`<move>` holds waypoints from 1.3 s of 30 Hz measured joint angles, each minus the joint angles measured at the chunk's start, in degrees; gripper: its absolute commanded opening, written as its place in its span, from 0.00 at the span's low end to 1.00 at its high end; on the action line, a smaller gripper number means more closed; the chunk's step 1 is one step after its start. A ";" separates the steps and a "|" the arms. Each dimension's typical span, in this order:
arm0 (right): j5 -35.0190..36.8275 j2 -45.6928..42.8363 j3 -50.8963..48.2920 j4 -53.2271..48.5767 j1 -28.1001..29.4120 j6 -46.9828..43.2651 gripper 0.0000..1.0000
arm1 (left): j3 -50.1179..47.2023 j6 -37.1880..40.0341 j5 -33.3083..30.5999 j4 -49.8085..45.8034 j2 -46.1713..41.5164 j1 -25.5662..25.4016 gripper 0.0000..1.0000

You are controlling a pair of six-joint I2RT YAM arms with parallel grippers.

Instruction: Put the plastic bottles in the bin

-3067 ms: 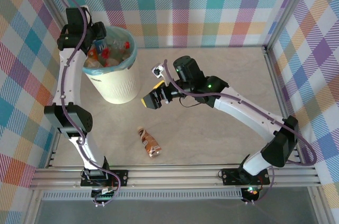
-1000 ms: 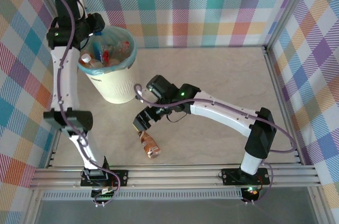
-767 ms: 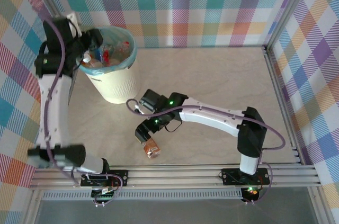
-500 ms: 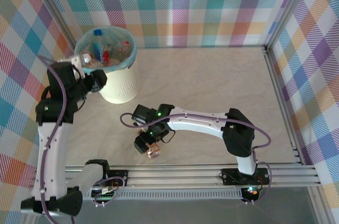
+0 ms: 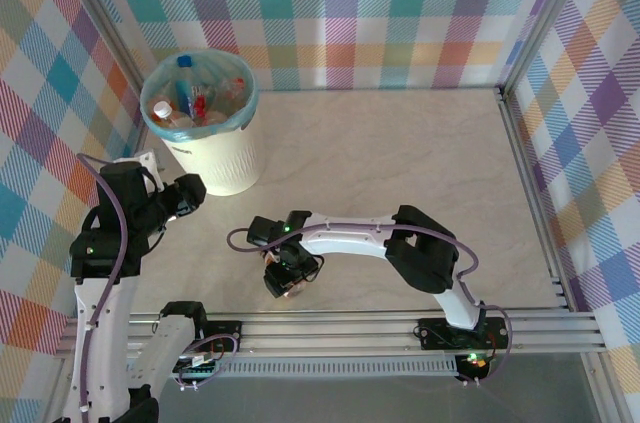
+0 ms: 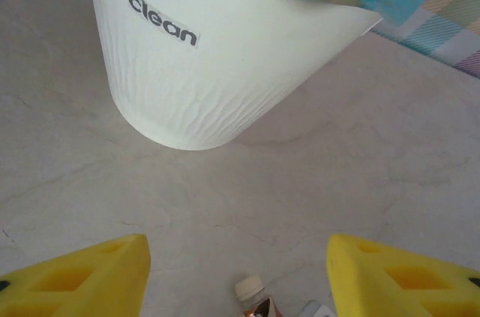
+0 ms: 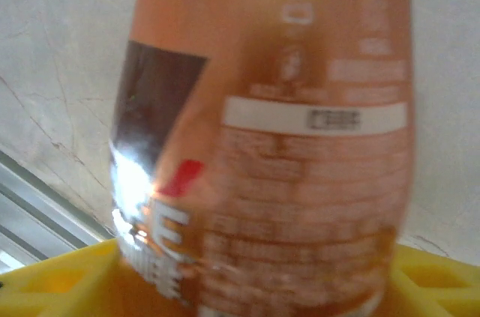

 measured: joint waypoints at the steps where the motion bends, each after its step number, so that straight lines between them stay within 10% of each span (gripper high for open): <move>1: 0.24 -0.02 -0.02 0.00 0.00 0.07 0.59 | 0.02 -0.02 0.00 0.02 0.22 0.00 0.64; 26: 10.27 -37.77 -9.77 15.37 -0.02 -7.37 0.55 | 10.38 -10.71 27.74 12.00 9.18 -9.42 0.76; 39: 8.13 -42.62 -13.22 22.84 -0.02 -10.54 0.55 | 12.13 -10.19 34.34 13.73 14.01 -18.99 0.43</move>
